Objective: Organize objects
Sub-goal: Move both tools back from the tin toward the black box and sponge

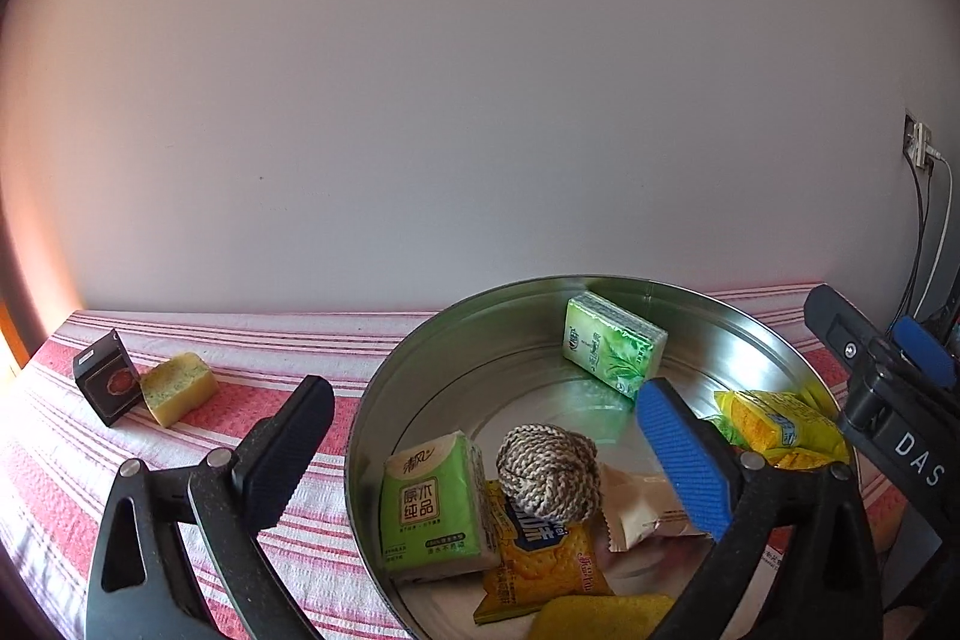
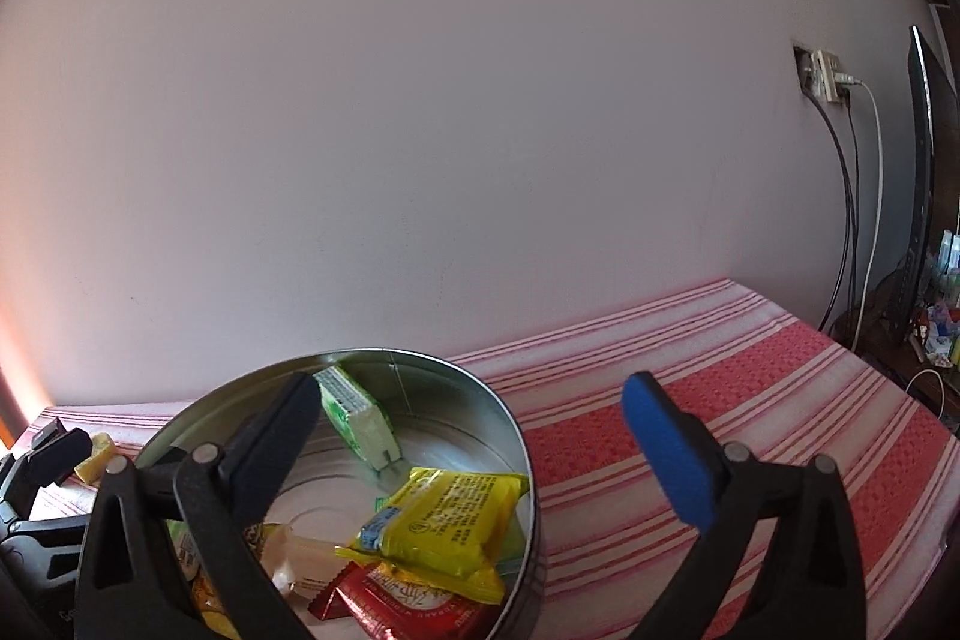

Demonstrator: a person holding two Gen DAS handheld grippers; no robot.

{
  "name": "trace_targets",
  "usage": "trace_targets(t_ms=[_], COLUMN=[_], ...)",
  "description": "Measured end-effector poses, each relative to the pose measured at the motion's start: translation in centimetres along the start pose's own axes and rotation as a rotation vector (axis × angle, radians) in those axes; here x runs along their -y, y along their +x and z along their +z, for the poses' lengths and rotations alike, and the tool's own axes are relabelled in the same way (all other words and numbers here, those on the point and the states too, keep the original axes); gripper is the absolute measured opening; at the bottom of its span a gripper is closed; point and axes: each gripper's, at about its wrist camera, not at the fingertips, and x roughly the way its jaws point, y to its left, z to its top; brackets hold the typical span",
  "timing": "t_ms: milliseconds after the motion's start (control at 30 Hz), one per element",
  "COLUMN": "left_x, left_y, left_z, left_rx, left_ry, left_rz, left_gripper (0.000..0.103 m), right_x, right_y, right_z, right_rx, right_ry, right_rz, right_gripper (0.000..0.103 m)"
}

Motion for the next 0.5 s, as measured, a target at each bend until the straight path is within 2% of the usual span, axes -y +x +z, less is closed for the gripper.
trace_targets(t_ms=[33, 167, 200, 333, 500], left_x=[0.2, -1.4, -1.7, -3.2, -4.7], left_y=[-0.9, -1.6, -0.8, -1.9, -2.6], left_z=[1.5, 0.9, 1.5, 1.0, 0.6], left_rx=[0.008, 0.046, 0.061, 0.109, 0.123], left_ry=[-0.002, -0.002, -0.004, -0.005, -0.02], left_rz=[0.014, 0.061, 0.071, 0.106, 0.123], left_gripper=[0.102, 0.102, 0.102, 0.102, 0.102], right_x=[-0.1, -0.7, -0.6, -1.0, -0.9], right_y=[-0.4, -2.3, -2.4, -3.6, -4.4], right_z=[0.0, -0.1, -0.1, -0.5, -0.7], right_rx=[0.024, 0.117, 0.133, 0.188, 0.231], right_ry=[-0.013, -0.02, -0.02, -0.013, 0.042], right_rz=[-0.009, -0.023, -0.022, -0.047, -0.078], right_gripper=[0.103, 0.103, 0.103, 0.103, 0.103])
